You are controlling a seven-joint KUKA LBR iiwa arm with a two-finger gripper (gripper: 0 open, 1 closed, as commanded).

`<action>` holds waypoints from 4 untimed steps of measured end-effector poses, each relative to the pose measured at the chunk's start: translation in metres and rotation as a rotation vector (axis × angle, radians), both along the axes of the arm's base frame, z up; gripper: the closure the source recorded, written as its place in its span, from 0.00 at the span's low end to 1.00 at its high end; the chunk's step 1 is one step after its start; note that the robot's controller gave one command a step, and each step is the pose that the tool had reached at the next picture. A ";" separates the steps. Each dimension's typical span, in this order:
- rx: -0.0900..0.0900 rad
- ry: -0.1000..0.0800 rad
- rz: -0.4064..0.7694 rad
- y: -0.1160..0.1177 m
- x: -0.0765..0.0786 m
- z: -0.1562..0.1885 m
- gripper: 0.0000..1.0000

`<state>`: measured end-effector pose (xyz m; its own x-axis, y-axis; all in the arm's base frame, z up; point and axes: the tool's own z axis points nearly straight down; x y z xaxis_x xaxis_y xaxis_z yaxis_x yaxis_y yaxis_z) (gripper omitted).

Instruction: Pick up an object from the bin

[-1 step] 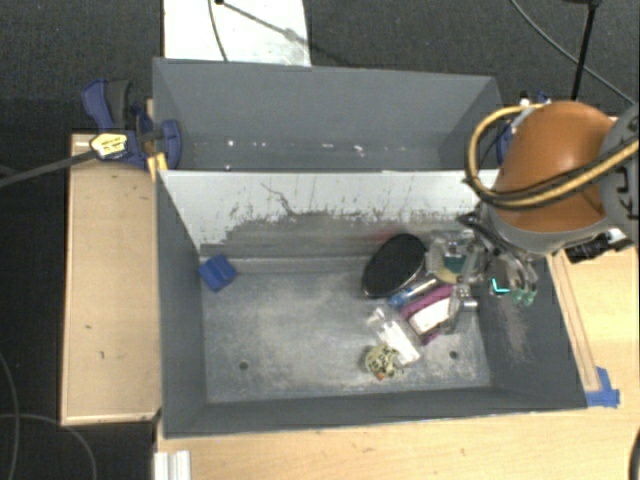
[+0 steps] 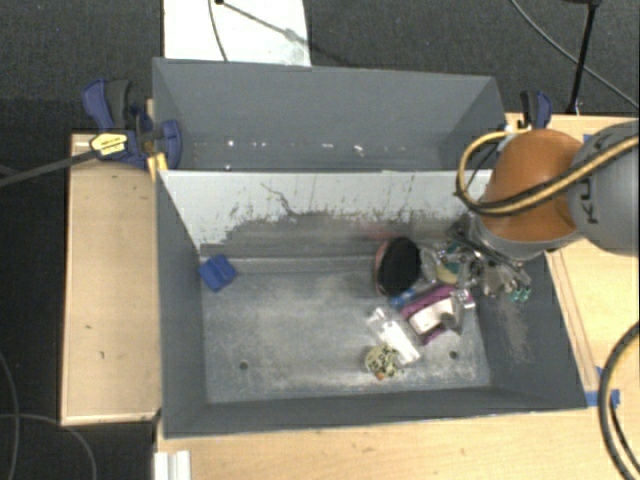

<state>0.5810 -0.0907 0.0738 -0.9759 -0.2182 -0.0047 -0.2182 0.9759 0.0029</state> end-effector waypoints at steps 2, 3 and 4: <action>-0.003 0.006 0.354 -0.006 -0.034 0.027 0.00; -0.003 0.001 0.391 -0.013 -0.036 -0.004 0.00; -0.003 0.003 0.371 -0.037 -0.060 -0.003 0.00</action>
Offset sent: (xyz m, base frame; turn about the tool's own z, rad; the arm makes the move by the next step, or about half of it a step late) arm -0.0287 -0.0151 0.0262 -0.2211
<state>0.5213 -0.1276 0.0705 -0.8302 -0.5575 -0.0013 -0.5575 0.8302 0.0014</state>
